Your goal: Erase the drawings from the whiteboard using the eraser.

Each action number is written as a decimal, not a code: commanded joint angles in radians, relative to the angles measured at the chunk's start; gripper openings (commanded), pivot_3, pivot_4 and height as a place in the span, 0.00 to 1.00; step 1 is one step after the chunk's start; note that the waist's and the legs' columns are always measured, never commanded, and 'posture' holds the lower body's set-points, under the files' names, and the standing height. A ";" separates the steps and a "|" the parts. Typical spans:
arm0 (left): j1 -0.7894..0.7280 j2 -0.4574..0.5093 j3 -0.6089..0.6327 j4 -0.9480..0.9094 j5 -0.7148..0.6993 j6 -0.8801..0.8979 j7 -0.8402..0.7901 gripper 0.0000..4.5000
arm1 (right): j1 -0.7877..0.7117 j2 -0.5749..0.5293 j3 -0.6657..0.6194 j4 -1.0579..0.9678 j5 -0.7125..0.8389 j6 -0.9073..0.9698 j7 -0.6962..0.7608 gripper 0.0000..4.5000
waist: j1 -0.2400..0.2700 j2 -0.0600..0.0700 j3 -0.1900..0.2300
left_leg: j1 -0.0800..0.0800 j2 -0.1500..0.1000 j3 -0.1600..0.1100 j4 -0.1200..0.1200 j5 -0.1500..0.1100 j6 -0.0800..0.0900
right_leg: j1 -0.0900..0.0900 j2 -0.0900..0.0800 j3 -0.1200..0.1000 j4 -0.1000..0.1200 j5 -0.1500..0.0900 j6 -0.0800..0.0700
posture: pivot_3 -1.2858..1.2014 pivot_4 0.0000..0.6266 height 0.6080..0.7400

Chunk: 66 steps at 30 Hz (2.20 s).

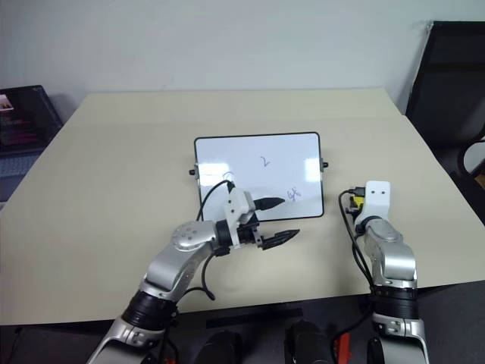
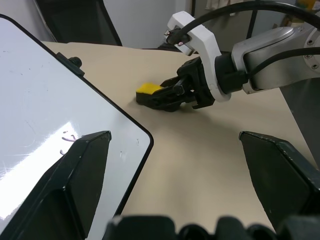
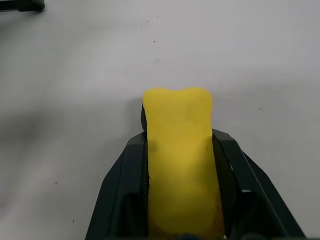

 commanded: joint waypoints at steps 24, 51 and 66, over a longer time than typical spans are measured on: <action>-0.005 -0.006 0.002 -0.039 -0.005 -0.011 0.004 1.00 | -0.018 -0.005 0.009 -0.008 0.000 -0.015 0.001 0.80 | 0.000 0.000 0.000 | 0.000 0.000 0.000 0.000 0.000 0.000 | 0.000 0.000 0.000 0.000 0.000 0.000 | 0.52 0.24 1.00; -0.014 -0.010 0.007 -0.027 0.002 -0.024 0.010 1.00 | -0.046 0.024 -0.037 -0.003 0.027 -0.009 -0.042 0.87 | 0.000 0.000 0.000 | 0.000 0.000 0.000 0.000 0.000 0.000 | 0.000 0.000 0.000 0.000 0.000 0.000 | 0.52 0.24 1.00; -0.017 -0.012 0.005 -0.024 0.002 -0.025 0.020 1.00 | -0.048 0.031 -0.043 0.000 0.044 -0.012 -0.059 0.25 | 0.000 0.000 0.000 | 0.000 0.000 0.000 0.000 0.000 0.000 | 0.000 0.000 0.000 0.000 0.000 0.000 | 0.52 0.24 1.00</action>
